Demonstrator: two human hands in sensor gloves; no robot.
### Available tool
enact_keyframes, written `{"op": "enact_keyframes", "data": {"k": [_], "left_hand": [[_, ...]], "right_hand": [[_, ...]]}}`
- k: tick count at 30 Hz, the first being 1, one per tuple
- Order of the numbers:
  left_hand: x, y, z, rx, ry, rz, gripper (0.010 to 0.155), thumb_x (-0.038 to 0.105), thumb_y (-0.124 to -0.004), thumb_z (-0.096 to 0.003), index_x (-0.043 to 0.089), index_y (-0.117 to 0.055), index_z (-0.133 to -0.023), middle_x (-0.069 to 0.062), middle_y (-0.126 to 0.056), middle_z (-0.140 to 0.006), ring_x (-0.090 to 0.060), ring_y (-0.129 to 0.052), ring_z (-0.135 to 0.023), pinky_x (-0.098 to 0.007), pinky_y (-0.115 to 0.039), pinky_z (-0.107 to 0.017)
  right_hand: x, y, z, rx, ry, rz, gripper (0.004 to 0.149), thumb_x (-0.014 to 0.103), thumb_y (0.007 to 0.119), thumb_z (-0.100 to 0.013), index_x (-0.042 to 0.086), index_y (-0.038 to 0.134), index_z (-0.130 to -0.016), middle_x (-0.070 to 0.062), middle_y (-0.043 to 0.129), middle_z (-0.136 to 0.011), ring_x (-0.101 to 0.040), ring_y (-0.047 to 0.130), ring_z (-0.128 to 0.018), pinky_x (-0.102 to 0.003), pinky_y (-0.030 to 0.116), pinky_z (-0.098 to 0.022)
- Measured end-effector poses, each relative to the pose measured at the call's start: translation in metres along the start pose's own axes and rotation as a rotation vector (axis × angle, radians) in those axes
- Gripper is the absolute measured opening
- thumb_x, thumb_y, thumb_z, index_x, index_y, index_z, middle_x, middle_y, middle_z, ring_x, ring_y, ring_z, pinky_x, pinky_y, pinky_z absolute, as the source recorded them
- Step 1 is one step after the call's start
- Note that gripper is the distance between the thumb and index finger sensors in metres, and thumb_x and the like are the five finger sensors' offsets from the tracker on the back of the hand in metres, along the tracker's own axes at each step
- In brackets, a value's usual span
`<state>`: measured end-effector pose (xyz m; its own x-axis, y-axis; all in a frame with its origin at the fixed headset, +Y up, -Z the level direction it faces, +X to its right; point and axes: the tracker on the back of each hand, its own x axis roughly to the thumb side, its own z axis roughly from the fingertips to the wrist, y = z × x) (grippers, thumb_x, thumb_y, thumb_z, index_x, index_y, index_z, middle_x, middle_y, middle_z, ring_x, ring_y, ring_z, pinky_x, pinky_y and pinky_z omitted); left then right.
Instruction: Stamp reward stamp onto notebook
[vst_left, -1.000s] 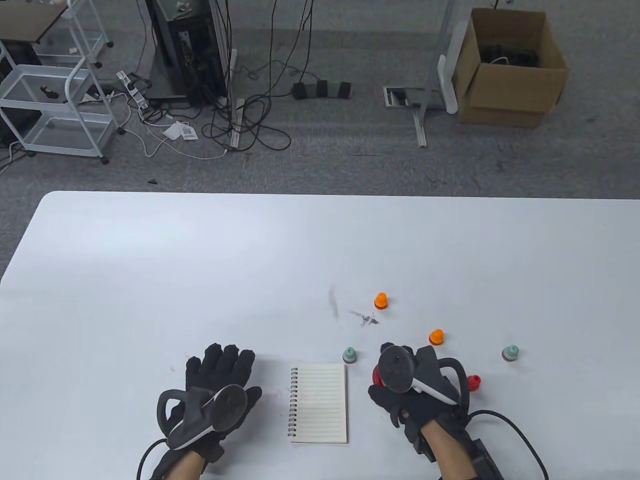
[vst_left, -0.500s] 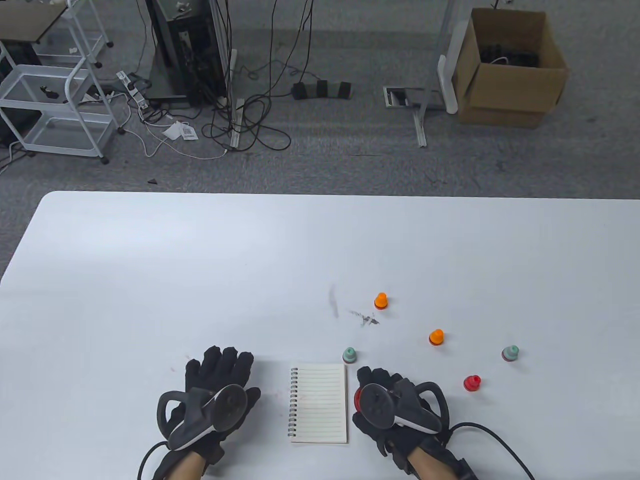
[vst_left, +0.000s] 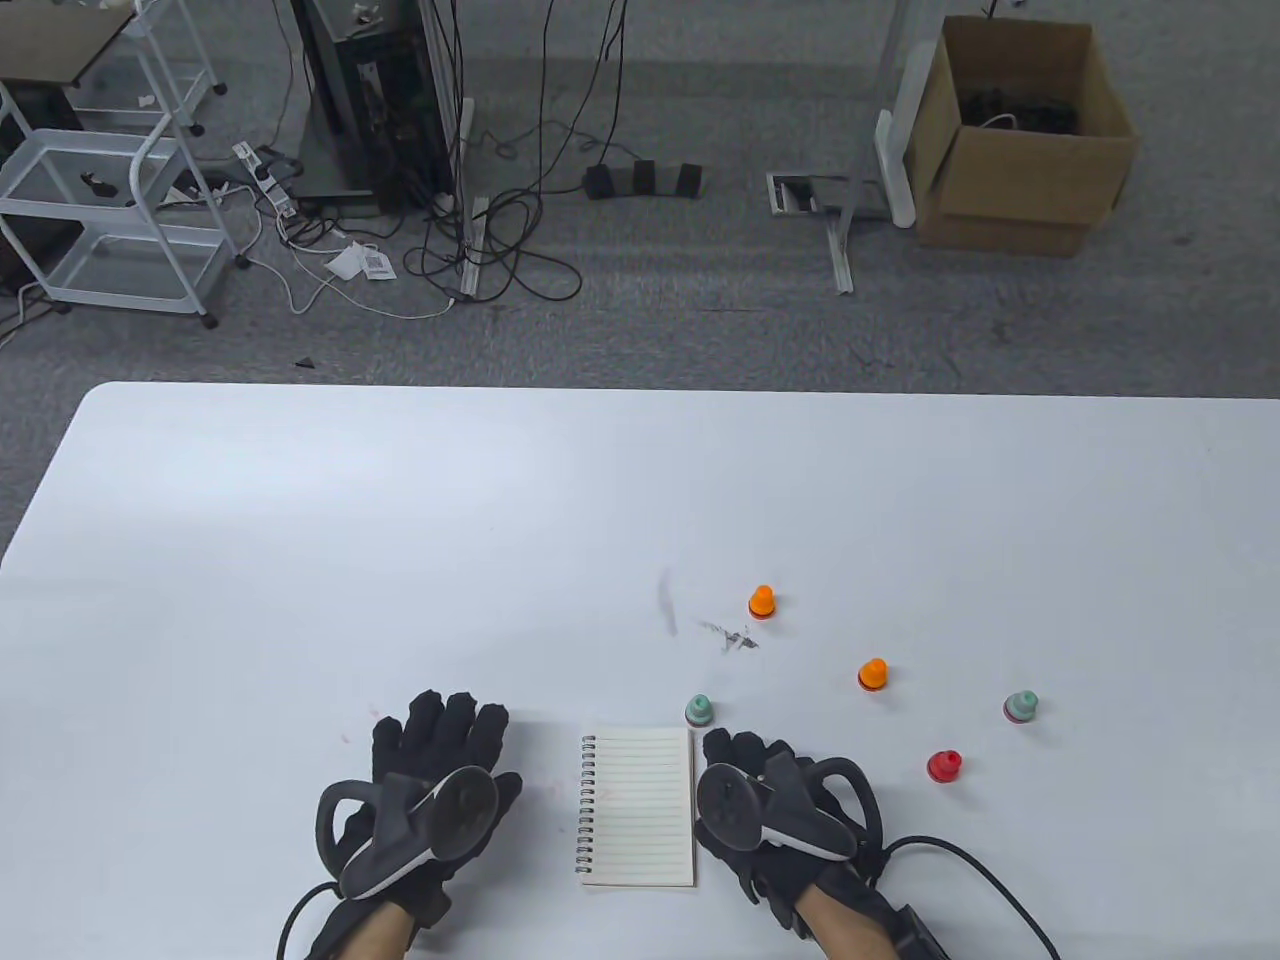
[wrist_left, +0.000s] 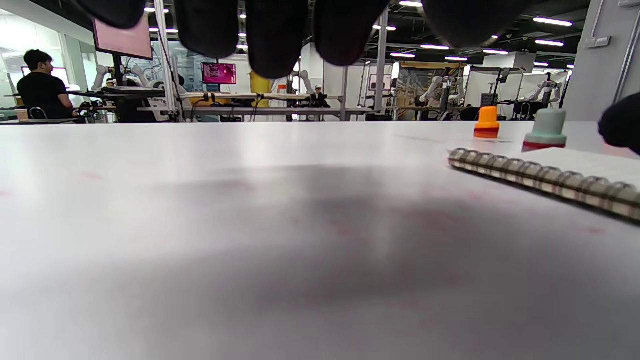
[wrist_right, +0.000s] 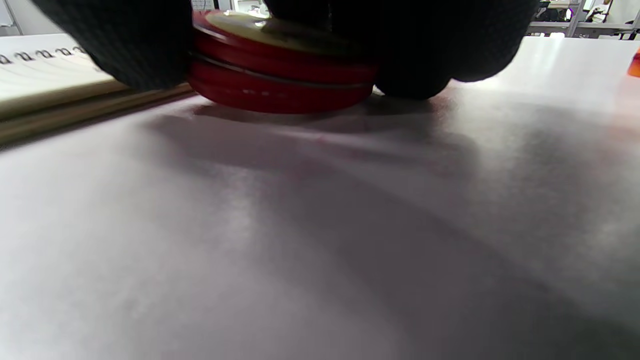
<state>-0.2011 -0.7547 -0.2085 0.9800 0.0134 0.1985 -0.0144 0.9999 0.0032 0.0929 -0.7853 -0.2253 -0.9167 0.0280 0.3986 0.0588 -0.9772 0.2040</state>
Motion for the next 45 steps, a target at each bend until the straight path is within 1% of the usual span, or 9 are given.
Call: {"op": "enact_keyframes", "data": {"k": [6, 15, 21, 27, 32, 36, 45], "left_hand": [[0.0, 0.0, 0.0, 0.0, -0.001, 0.002, 0.071, 0.062, -0.067, -0.0488, 0.031, -0.061, -0.113, -0.009, -0.063, -0.121, -0.044, -0.059, -0.113, -0.07, -0.054, -0.079], [-0.001, 0.001, 0.0, 0.002, 0.002, 0.007, 0.071, 0.061, -0.067, -0.0489, 0.031, -0.061, -0.113, -0.009, -0.063, -0.121, -0.044, -0.059, -0.113, -0.07, -0.054, -0.079], [-0.003, 0.001, 0.0, 0.009, 0.01, 0.011, 0.071, 0.061, -0.067, -0.0489, 0.031, -0.061, -0.113, -0.009, -0.063, -0.121, -0.044, -0.059, -0.113, -0.07, -0.054, -0.079], [-0.005, 0.001, 0.0, 0.014, 0.014, 0.012, 0.071, 0.061, -0.067, -0.0488, 0.032, -0.061, -0.113, -0.008, -0.063, -0.121, -0.044, -0.059, -0.113, -0.07, -0.054, -0.079], [-0.006, 0.001, 0.0, 0.015, 0.017, 0.012, 0.071, 0.061, -0.067, -0.0489, 0.031, -0.061, -0.113, -0.008, -0.063, -0.121, -0.044, -0.059, -0.113, -0.07, -0.054, -0.079], [-0.007, 0.002, 0.0, 0.015, 0.018, 0.012, 0.071, 0.061, -0.067, -0.0489, 0.031, -0.061, -0.113, -0.009, -0.063, -0.12, -0.044, -0.059, -0.113, -0.07, -0.054, -0.079], [-0.013, 0.003, 0.001, 0.018, 0.039, 0.021, 0.071, 0.061, -0.067, -0.049, 0.031, -0.06, -0.113, -0.009, -0.062, -0.121, -0.044, -0.059, -0.113, -0.07, -0.054, -0.079]], "right_hand": [[0.001, 0.0, 0.001, 0.023, -0.001, 0.012, 0.077, 0.051, 0.078, -0.045, 0.007, 0.054, -0.103, -0.02, 0.062, -0.1, -0.045, 0.074, -0.077, -0.051, 0.068, -0.058], [-0.001, -0.002, 0.003, 0.021, 0.005, -0.006, 0.076, 0.051, 0.077, -0.045, 0.007, 0.053, -0.103, -0.02, 0.061, -0.101, -0.044, 0.073, -0.079, -0.052, 0.068, -0.059], [-0.014, -0.012, 0.012, -0.019, 0.035, -0.047, 0.077, 0.051, 0.077, -0.045, 0.008, 0.053, -0.104, -0.02, 0.061, -0.101, -0.044, 0.073, -0.079, -0.052, 0.068, -0.059], [-0.034, -0.017, 0.019, -0.018, 0.073, -0.117, 0.077, 0.05, 0.079, -0.044, 0.008, 0.053, -0.104, -0.02, 0.06, -0.101, -0.045, 0.073, -0.08, -0.053, 0.067, -0.06], [-0.048, -0.016, 0.021, 0.011, 0.101, -0.136, 0.078, 0.049, 0.08, -0.043, 0.009, 0.053, -0.104, -0.02, 0.059, -0.102, -0.045, 0.071, -0.08, -0.053, 0.066, -0.06], [-0.056, -0.011, 0.019, 0.073, 0.126, -0.114, 0.078, 0.048, 0.082, -0.042, 0.009, 0.053, -0.104, -0.02, 0.058, -0.103, -0.046, 0.071, -0.081, -0.053, 0.066, -0.06], [-0.054, -0.001, 0.013, 0.179, 0.145, -0.049, 0.079, 0.047, 0.082, -0.04, 0.011, 0.052, -0.104, -0.02, 0.053, -0.104, -0.046, 0.068, -0.081, -0.052, 0.064, -0.06]]}}
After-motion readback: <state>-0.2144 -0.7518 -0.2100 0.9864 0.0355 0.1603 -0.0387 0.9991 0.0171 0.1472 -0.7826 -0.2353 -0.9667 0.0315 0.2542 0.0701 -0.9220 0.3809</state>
